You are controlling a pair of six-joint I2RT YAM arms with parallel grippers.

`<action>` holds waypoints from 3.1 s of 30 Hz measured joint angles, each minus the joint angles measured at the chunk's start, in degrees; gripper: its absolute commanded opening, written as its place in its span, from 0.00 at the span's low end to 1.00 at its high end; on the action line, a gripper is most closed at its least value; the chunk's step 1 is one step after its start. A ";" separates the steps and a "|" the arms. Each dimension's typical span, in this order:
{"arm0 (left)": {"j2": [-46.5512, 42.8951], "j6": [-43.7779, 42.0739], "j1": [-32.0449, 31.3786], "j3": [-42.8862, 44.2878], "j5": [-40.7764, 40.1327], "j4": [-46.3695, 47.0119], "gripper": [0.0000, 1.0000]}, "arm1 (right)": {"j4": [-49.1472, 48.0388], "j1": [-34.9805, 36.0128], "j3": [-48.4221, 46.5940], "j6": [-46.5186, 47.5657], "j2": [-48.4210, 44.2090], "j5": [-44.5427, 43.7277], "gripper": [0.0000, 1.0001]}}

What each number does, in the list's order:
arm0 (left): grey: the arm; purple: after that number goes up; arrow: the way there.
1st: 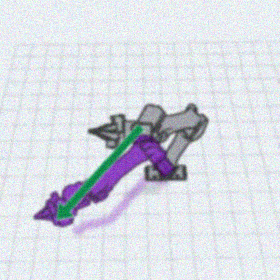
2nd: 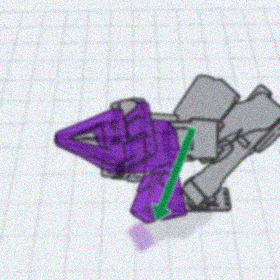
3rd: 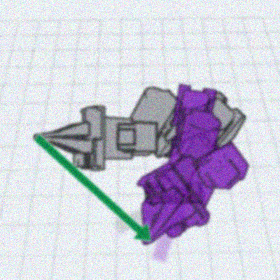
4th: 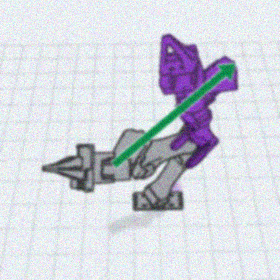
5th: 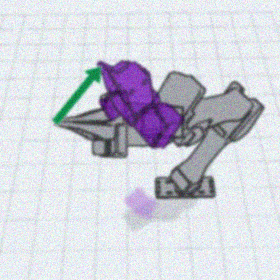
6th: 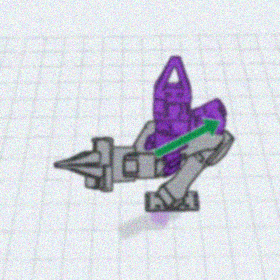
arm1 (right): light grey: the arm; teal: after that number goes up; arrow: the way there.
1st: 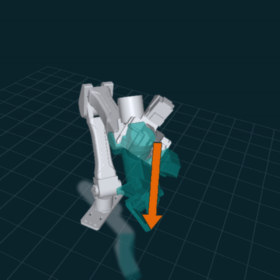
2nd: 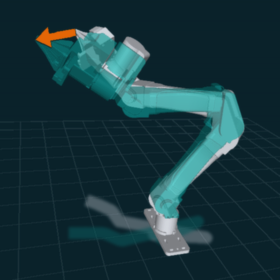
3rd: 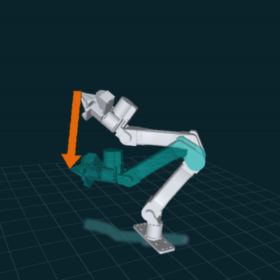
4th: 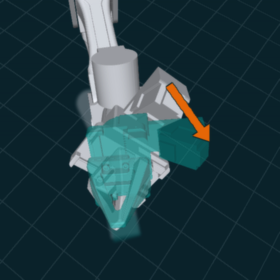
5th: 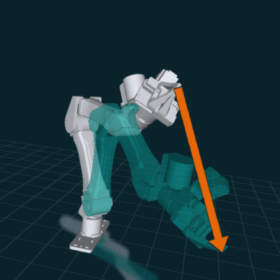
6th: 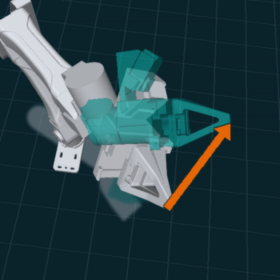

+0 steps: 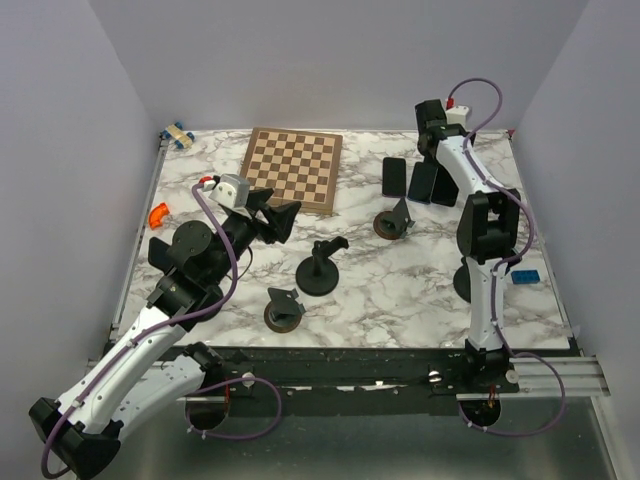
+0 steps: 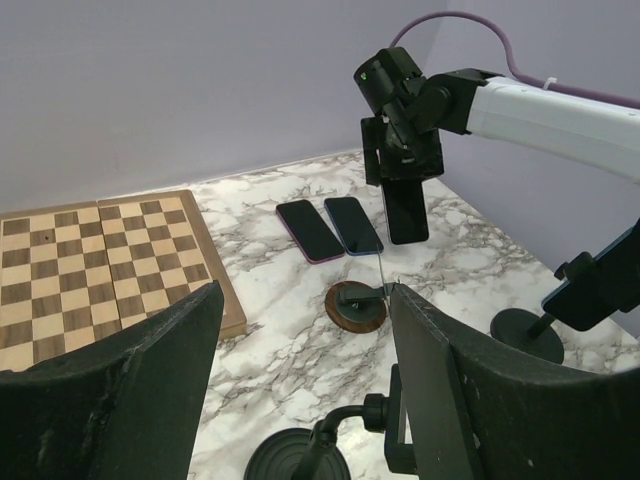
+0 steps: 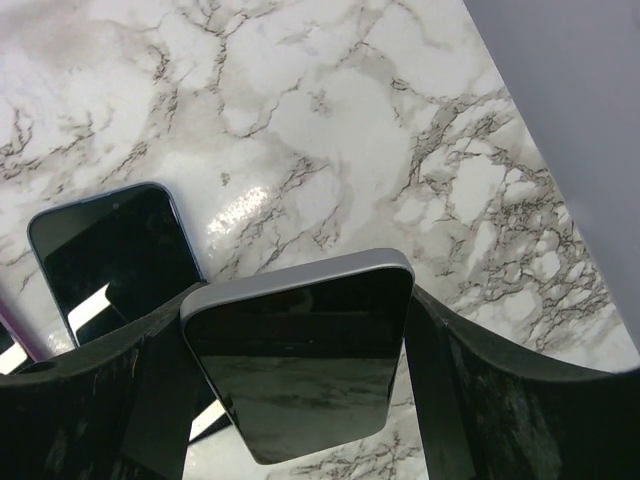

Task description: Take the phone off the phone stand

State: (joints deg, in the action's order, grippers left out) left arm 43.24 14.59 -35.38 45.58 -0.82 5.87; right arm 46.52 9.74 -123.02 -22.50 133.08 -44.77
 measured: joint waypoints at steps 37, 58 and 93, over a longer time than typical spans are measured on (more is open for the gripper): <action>-0.44 0.02 0.00 0.00 0.00 0.04 0.76 | -0.48 -2.36 -5.51 -2.89 12.87 -3.85 0.44; 0.22 0.76 0.00 0.00 1.88 0.11 0.76 | -3.52 -1.09 -5.92 4.96 11.76 -3.06 1.00; 1.40 3.87 0.00 0.00 7.04 0.48 0.76 | -8.28 8.57 55.39 -8.46 -90.01 10.97 0.95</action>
State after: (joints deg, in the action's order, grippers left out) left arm 44.64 18.46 -35.38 45.58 6.22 6.35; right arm 38.24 18.31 -67.64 -30.96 43.07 -33.80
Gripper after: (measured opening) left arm 0.758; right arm 0.959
